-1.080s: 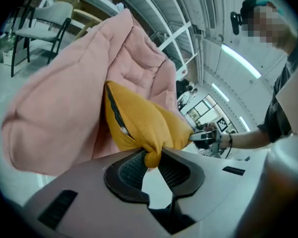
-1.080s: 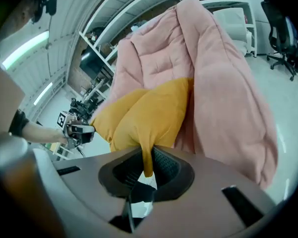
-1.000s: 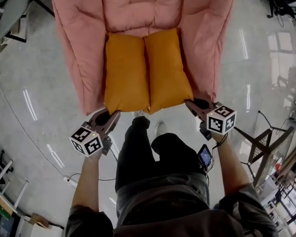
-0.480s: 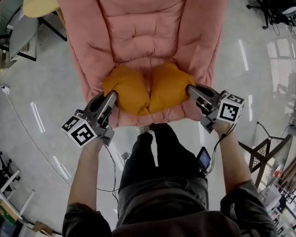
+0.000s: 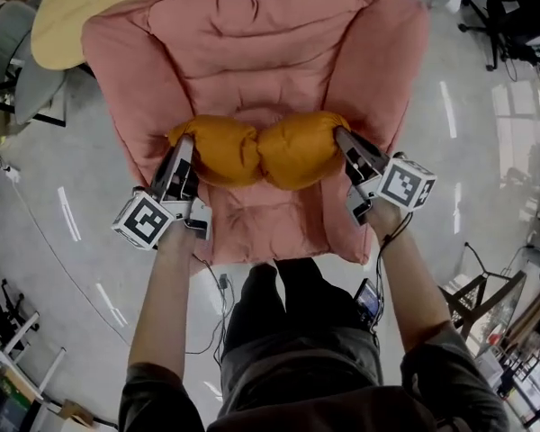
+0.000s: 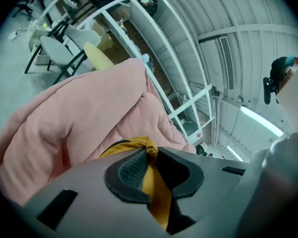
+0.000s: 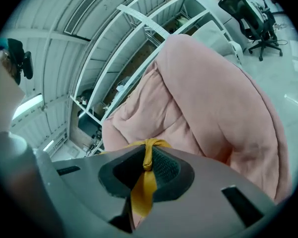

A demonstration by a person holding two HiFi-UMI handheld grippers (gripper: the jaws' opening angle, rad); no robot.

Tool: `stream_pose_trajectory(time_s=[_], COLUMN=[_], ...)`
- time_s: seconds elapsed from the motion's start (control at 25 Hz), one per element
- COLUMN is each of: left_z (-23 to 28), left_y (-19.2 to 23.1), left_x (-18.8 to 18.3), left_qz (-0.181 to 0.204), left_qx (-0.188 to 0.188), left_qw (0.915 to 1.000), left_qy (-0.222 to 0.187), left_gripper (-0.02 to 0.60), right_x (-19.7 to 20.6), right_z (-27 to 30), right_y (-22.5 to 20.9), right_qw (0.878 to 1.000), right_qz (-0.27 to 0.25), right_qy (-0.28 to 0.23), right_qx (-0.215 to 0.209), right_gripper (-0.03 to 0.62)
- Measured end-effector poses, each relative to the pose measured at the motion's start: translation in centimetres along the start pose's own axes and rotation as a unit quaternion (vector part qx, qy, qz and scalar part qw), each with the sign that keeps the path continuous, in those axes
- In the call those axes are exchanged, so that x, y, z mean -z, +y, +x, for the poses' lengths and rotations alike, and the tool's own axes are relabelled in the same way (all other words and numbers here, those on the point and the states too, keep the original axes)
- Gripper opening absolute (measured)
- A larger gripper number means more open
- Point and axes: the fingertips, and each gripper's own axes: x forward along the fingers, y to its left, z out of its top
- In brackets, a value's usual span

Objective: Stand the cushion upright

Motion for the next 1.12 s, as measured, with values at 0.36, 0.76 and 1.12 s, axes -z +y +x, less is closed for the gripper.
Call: stream_pose_trajectory(time_s=[0.36, 0.76, 1.12], left_z=[8.5, 5.8, -1.7], left_y=[0.8, -2.6, -8.8], left_x=[-4.8, -3.5, -0.2], left_qz=[0.064, 0.124, 0.177], left_qx=[-0.048, -0.026, 0.04], left_qw=[0.9964, 0.9915, 0.9786], left_qy=[-0.027, 0.028, 0.097], left_gripper=[0.069, 0.167, 0.121], right_x=[-5.8, -7.4, -2.9], right_z=[6.9, 3.8, -2.8], right_y=[-4.4, -1.2, 9.6], right_qw=[0.992, 0.996, 0.99], right_qz=[0.034, -0.018, -0.14], right_qy=[-0.035, -0.031, -0.009], right_qx=[0.116, 0.087, -0.001], right_gripper=[0.041, 0.163, 0.044])
